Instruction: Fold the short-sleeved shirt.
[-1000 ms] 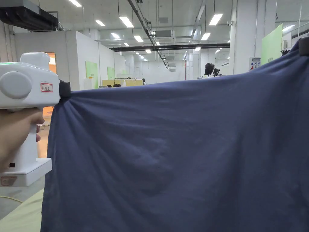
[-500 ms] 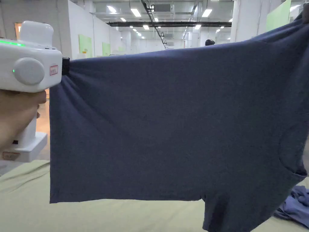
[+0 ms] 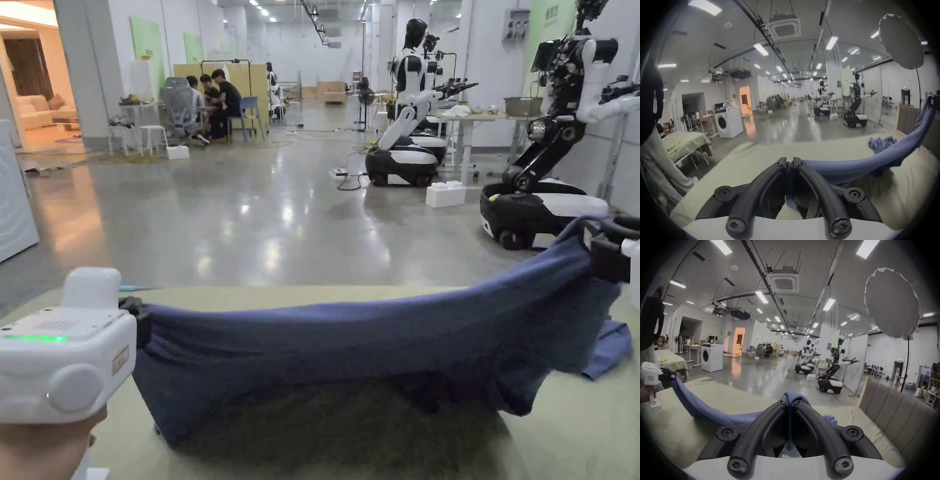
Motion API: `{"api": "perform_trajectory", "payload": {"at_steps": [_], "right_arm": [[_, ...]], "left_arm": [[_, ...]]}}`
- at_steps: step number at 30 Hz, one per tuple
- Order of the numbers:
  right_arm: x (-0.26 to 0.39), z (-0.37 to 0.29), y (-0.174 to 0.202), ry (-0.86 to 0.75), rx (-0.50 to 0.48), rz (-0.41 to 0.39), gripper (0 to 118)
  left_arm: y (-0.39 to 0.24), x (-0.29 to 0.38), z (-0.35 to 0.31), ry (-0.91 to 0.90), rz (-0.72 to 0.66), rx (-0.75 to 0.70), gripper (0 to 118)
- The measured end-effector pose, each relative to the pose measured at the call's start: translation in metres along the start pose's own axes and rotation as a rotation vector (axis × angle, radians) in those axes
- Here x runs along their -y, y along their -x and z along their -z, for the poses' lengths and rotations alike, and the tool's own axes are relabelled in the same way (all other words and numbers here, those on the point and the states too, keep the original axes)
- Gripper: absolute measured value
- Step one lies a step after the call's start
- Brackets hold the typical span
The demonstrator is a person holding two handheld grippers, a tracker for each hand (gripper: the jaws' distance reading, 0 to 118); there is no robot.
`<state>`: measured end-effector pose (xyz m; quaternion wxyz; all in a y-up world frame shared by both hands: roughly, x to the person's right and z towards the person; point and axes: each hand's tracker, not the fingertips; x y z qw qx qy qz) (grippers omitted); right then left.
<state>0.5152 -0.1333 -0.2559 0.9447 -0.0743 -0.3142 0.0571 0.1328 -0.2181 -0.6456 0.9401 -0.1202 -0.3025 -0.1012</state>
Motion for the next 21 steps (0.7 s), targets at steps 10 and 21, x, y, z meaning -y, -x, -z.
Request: {"api": "perform_trajectory", "payload": {"at_steps": [10,21], "right_arm": [[0.146,-0.196,0.022,0.228,-0.095,0.057,5],[0.217,-0.375,0.057,0.371,-0.100,0.097,5]], "left_arm": [[0.009,0.163,-0.117,0.188,-0.009,0.076,7],[0.049,0.243,-0.260,0.276,-0.021,0.134,7]]}}
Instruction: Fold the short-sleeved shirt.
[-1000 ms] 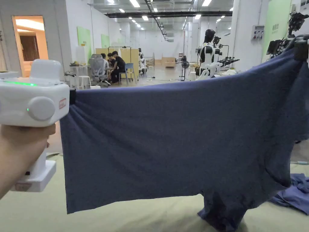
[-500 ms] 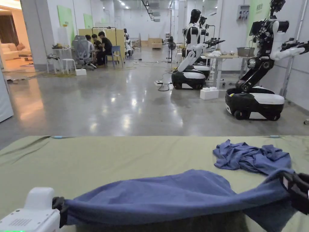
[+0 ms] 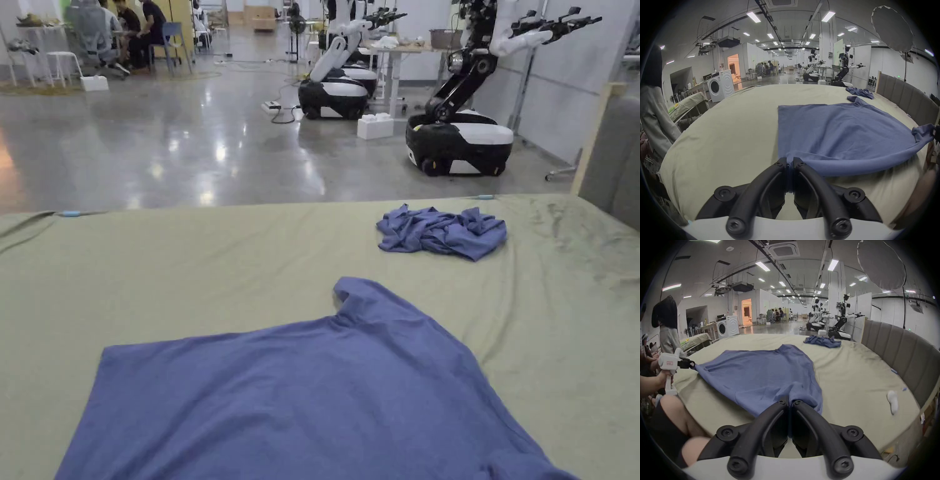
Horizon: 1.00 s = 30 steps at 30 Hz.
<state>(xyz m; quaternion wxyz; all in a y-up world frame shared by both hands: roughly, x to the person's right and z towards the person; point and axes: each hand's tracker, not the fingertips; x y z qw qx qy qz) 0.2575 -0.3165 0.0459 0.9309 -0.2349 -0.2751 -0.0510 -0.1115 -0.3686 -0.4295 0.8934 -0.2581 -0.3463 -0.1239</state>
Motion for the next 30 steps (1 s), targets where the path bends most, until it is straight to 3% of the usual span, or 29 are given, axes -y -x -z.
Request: {"api": "perform_trajectory", "payload": {"at_steps": [7,8,9,10,11,12,13,14,15,16,19,20,21,22,23,24,25,26,27,28,29,30], "right_arm": [[0.054,0.004,0.012,0.133,0.006,-0.011,5],[0.058,0.007,0.012,0.140,0.010,-0.008,5],[0.061,0.010,0.011,0.155,0.009,0.002,5],[0.063,0.012,0.010,0.179,0.001,0.016,8],[0.066,0.015,0.009,0.219,-0.007,0.035,8],[0.070,0.013,0.011,0.204,0.008,0.013,14],[0.072,0.009,0.013,0.169,0.035,-0.029,31],[0.073,0.006,0.013,0.157,0.022,-0.031,75],[0.072,-0.013,0.010,0.071,-0.013,-0.012,118],[0.049,-0.022,0.011,0.049,-0.023,0.016,117],[0.006,-0.048,0.021,0.007,0.098,0.023,118],[0.049,-0.041,0.029,-0.027,0.122,0.024,118],[0.044,-0.046,0.034,-0.049,0.108,0.048,116],[0.039,-0.049,0.038,-0.067,0.090,0.079,111],[0.029,-0.054,0.042,-0.101,0.064,0.108,94],[0.015,-0.057,0.046,-0.129,0.062,0.119,27],[0.009,-0.053,0.054,-0.139,0.123,0.106,3],[0.004,-0.051,0.057,-0.151,0.121,0.097,3],[-0.004,-0.047,0.055,-0.146,0.027,0.098,3],[-0.011,-0.043,0.056,-0.129,-0.007,0.086,3],[-0.017,-0.037,0.061,-0.142,0.056,0.060,3],[-0.024,-0.031,0.063,-0.139,0.057,0.049,3]], "left_arm": [[0.004,0.042,-0.018,0.113,-0.005,0.012,12],[0.005,0.047,-0.019,0.116,-0.016,0.014,18],[0.006,0.051,-0.019,0.127,-0.020,0.009,41],[0.008,0.053,-0.020,0.143,-0.032,0.010,72],[0.010,0.056,-0.021,0.173,-0.061,0.021,72],[0.013,0.059,-0.023,0.202,-0.091,0.050,81],[0.015,0.060,-0.028,0.213,-0.117,0.079,101],[0.016,0.061,-0.036,0.239,-0.129,0.085,118],[0.020,0.056,-0.048,0.180,-0.146,0.087,118],[0.021,0.051,-0.058,0.162,-0.150,0.083,118],[0.017,0.045,-0.105,0.060,-0.190,0.044,118],[0.016,0.041,-0.122,-0.001,-0.209,0.049,118],[0.015,0.035,-0.137,-0.036,-0.218,0.047,106],[0.012,0.029,-0.149,-0.070,-0.222,0.030,85],[0.008,0.037,-0.156,-0.108,-0.216,0.004,40],[0.005,0.031,-0.161,-0.136,-0.199,-0.030,0],[0.006,0.023,-0.165,-0.165,-0.195,-0.023,0],[0.011,0.014,-0.164,-0.156,-0.177,0.039,0],[-0.021,0.006,-0.171,-0.133,-0.158,0.068,0],[-0.026,0.000,-0.169,-0.134,-0.157,0.050,0],[-0.029,-0.007,-0.164,-0.141,-0.146,0.056,0],[-0.031,-0.016,-0.155,-0.147,-0.136,0.066,0]]}}
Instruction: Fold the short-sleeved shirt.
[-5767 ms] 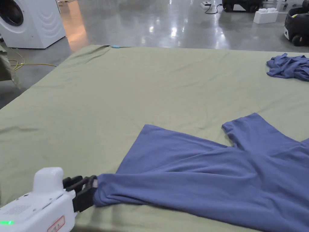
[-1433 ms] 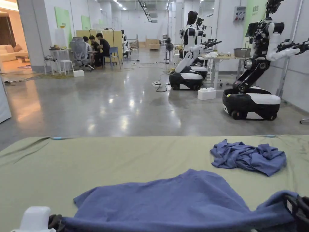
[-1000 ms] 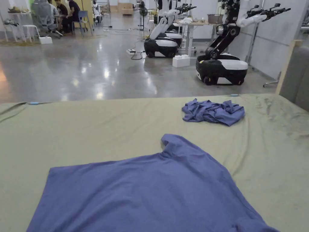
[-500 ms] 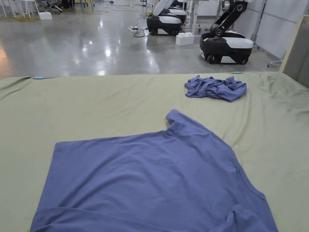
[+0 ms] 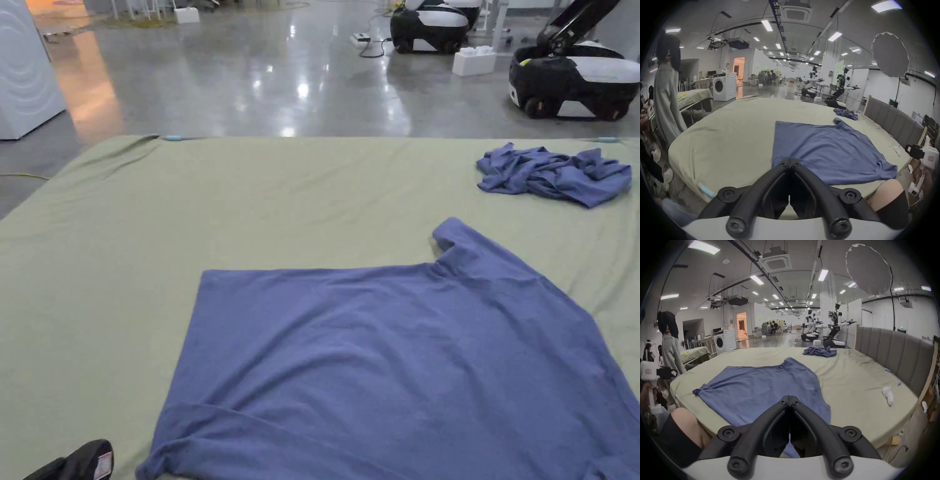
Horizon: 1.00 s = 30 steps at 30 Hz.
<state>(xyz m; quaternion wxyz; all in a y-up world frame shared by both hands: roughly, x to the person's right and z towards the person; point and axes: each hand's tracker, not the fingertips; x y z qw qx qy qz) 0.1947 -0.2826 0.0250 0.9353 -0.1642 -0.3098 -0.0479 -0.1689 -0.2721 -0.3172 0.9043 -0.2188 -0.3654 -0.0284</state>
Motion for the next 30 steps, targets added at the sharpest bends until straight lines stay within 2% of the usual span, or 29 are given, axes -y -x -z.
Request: {"api": "perform_trajectory", "payload": {"at_steps": [1,4,6,9,12,13,14,15,16,17,19,20,22,23,24,25,26,27,30], "right_arm": [[-0.006,0.008,0.000,0.009,-0.016,0.001,3],[-0.022,0.030,-0.006,0.000,-0.031,0.025,3],[-0.033,0.049,-0.008,0.000,-0.049,0.036,3],[-0.045,0.078,-0.006,-0.005,-0.043,-0.018,3],[-0.055,0.107,-0.004,-0.001,-0.043,-0.031,3],[-0.056,0.114,-0.004,0.003,-0.048,-0.027,3],[-0.057,0.123,-0.009,0.011,-0.055,-0.020,3],[-0.056,0.131,-0.010,0.021,-0.055,-0.023,3],[-0.056,0.137,-0.010,0.035,-0.053,-0.036,3],[-0.054,0.143,-0.010,0.044,-0.050,-0.050,3],[-0.052,0.154,-0.012,0.064,-0.060,-0.061,3],[-0.051,0.161,-0.014,0.080,-0.067,-0.060,3],[-0.048,0.172,-0.018,0.100,-0.080,-0.060,3],[-0.048,0.178,-0.020,0.112,-0.085,-0.065,3],[-0.049,0.186,-0.022,0.125,-0.089,-0.073,3],[-0.050,0.194,-0.023,0.135,-0.095,-0.080,3],[-0.052,0.203,-0.025,0.140,-0.102,-0.085,3],[-0.056,0.214,-0.028,0.140,-0.110,-0.088,3],[-0.079,0.253,-0.041,0.176,-0.124,-0.072,3]], "left_arm": [[0.025,-0.003,0.019,0.006,0.004,0.005,0],[0.042,-0.036,0.096,0.056,-0.005,0.068,0],[0.051,-0.071,0.169,0.083,-0.013,0.071,0],[0.060,-0.106,0.290,0.217,0.043,0.021,0],[0.080,-0.115,0.392,0.298,0.010,-0.081,1],[0.086,-0.114,0.417,0.333,-0.008,-0.096,10],[0.093,-0.111,0.439,0.357,-0.040,-0.083,38],[0.099,-0.107,0.460,0.400,-0.099,-0.075,94],[0.103,-0.105,0.478,0.427,-0.160,-0.047,118],[0.098,-0.105,0.480,0.397,-0.203,-0.041,118],[0.091,-0.096,0.492,0.463,-0.193,-0.072,118],[0.084,-0.088,0.494,0.485,-0.133,-0.109,118],[0.066,-0.082,0.486,0.460,0.105,-0.153,118],[0.056,-0.080,0.477,0.426,0.142,-0.147,111],[0.053,-0.080,0.464,0.380,0.143,-0.121,85],[0.048,-0.077,0.457,0.373,0.151,-0.077,54],[0.040,-0.072,0.450,0.381,0.180,-0.053,15],[0.032,-0.064,0.443,0.396,0.214,-0.040,3],[0.026,-0.070,0.423,0.371,0.244,-0.020,3]]}}
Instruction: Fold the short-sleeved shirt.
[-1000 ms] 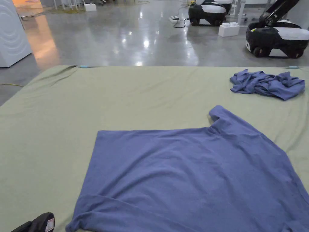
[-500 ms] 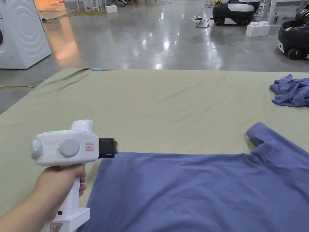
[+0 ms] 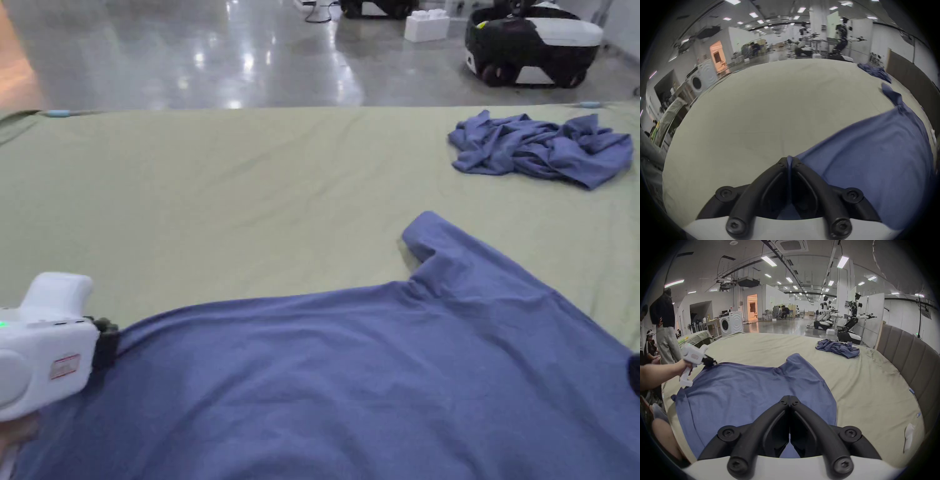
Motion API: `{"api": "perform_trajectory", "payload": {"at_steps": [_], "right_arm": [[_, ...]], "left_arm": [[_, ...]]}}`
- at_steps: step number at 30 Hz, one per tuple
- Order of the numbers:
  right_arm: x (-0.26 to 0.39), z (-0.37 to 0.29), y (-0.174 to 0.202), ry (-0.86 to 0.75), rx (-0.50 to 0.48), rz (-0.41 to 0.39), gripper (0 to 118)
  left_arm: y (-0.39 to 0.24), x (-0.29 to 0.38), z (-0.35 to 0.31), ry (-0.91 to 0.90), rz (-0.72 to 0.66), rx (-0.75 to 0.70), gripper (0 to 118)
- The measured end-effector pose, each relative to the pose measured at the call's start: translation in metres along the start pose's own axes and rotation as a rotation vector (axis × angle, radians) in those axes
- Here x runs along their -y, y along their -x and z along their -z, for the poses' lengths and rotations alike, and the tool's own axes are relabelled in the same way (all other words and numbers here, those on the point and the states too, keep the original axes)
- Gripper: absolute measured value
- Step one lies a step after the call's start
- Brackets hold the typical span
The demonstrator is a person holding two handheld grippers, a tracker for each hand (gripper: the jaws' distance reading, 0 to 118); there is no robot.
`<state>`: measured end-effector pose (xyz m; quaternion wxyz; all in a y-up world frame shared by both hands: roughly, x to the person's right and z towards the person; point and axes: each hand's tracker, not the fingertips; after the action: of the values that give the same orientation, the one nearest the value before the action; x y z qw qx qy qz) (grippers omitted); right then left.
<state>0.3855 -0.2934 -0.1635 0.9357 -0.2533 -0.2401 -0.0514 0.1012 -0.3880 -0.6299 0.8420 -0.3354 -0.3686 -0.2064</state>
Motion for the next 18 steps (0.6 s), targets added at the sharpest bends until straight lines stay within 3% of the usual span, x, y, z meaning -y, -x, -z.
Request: {"api": "perform_trajectory", "payload": {"at_steps": [2,3,4,5,6,8,10,13,14,15,16,17,18], "right_arm": [[-0.023,0.036,-0.019,0.018,0.009,0.000,3],[-0.035,0.061,-0.030,0.082,0.040,-0.006,13],[-0.045,0.084,-0.041,0.135,0.051,-0.001,39],[-0.054,0.115,-0.054,0.190,0.072,0.021,82],[-0.059,0.147,-0.066,0.238,0.069,0.045,118],[-0.058,0.199,-0.085,0.328,0.060,0.080,113],[-0.051,0.239,-0.092,0.416,0.145,0.109,107],[-0.030,0.270,-0.087,0.544,0.172,0.064,106],[-0.024,0.270,-0.083,0.575,0.150,0.076,99],[-0.027,0.255,-0.075,0.455,0.183,0.081,91],[-0.029,0.248,-0.071,0.464,0.127,0.065,79],[-0.031,0.240,-0.066,0.431,0.155,0.026,53],[-0.031,0.232,-0.065,0.428,0.199,-0.007,5]], "left_arm": [[0.004,-0.003,-0.015,-0.050,-0.032,-0.010,3],[0.015,-0.007,-0.014,-0.054,-0.044,0.002,3],[0.018,-0.008,-0.018,-0.067,-0.064,0.008,3],[0.023,-0.010,-0.022,-0.083,-0.074,0.001,3],[0.025,-0.012,-0.025,-0.078,-0.087,0.012,3],[0.028,-0.012,-0.026,-0.069,-0.103,0.019,3],[0.027,-0.009,-0.028,-0.065,-0.098,0.022,3],[0.023,-0.007,-0.023,-0.041,-0.101,0.046,3],[0.023,-0.007,-0.022,-0.033,-0.098,0.046,3],[0.023,-0.006,-0.021,-0.028,-0.097,0.048,3],[0.023,-0.005,-0.022,-0.026,-0.097,0.050,3],[0.023,-0.005,-0.025,-0.027,-0.098,0.051,3],[0.024,-0.004,-0.029,-0.030,-0.101,0.054,3]]}}
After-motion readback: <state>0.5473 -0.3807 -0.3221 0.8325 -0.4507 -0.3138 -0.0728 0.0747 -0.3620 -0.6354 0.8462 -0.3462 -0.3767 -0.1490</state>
